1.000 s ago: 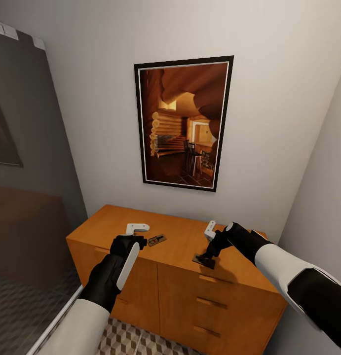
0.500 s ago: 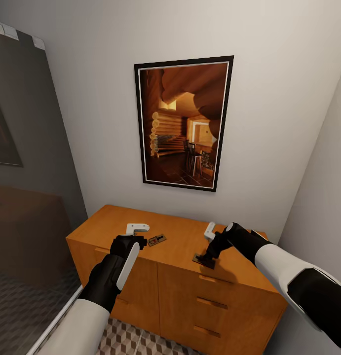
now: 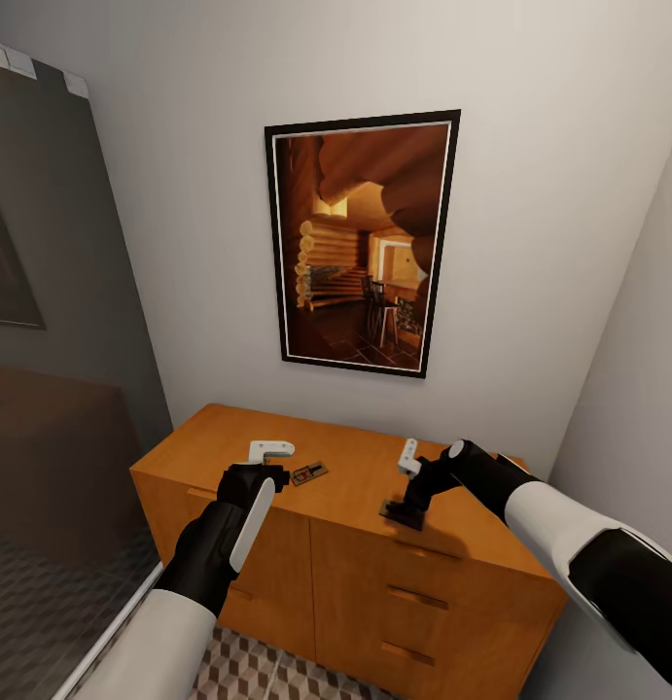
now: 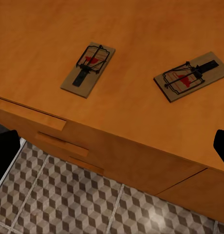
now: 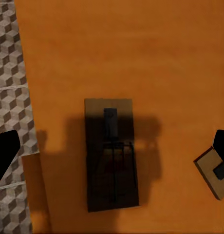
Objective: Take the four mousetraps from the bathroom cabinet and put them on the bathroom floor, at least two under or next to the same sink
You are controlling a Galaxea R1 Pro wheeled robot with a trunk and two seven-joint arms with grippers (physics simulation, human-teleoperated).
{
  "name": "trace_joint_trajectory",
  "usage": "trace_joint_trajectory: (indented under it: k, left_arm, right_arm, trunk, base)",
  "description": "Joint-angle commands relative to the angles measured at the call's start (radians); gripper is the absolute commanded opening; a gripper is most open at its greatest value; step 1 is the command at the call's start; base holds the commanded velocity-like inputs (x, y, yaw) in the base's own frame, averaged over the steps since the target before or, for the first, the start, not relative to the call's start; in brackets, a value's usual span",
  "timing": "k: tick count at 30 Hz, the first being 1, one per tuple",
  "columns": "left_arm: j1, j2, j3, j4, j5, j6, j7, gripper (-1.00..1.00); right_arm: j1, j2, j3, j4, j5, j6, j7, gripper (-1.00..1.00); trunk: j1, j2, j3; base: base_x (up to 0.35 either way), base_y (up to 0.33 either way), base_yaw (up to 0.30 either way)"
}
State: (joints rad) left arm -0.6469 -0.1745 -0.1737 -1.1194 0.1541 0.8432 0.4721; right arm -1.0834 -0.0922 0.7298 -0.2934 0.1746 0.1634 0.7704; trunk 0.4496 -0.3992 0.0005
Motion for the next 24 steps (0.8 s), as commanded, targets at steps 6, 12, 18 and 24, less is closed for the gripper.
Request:
trace_joint_trajectory:
  k: [6, 12, 18, 24]
  left_arm:
    - [0.0, 0.0, -0.001, 0.0, 0.01, 0.002, 0.009, 1.0]
    - [0.0, 0.0, -0.001, 0.0, 0.01, 0.002, 0.009, 1.0]
    - [0.0, 0.0, -0.001, 0.0, 0.01, 0.002, 0.009, 1.0]
    - [0.0, 0.0, -0.002, 0.0, 0.011, 0.002, 0.008, 1.0]
  right_arm:
    - [0.0, -0.021, -0.004, -0.004, 0.007, 0.002, 0.005, 1.0]
    - [0.0, -0.038, -0.003, -0.004, 0.007, 0.001, 0.007, 1.0]
    - [0.0, -0.042, -0.001, -0.004, 0.008, 0.002, 0.007, 1.0]
    - [0.0, -0.043, 0.0, -0.004, 0.019, 0.0, 0.008, 1.0]
  trunk:
    - [0.0, -0.001, -0.001]
    - [0.0, -0.001, -0.001]
    - [0.0, -0.001, -0.001]
    - [0.0, -0.001, -0.001]
  base:
    - [0.0, 0.0, 0.0]
    - [0.0, 0.0, 0.0]
    - [0.0, 0.0, 0.0]
    - [0.0, 0.0, 0.0]
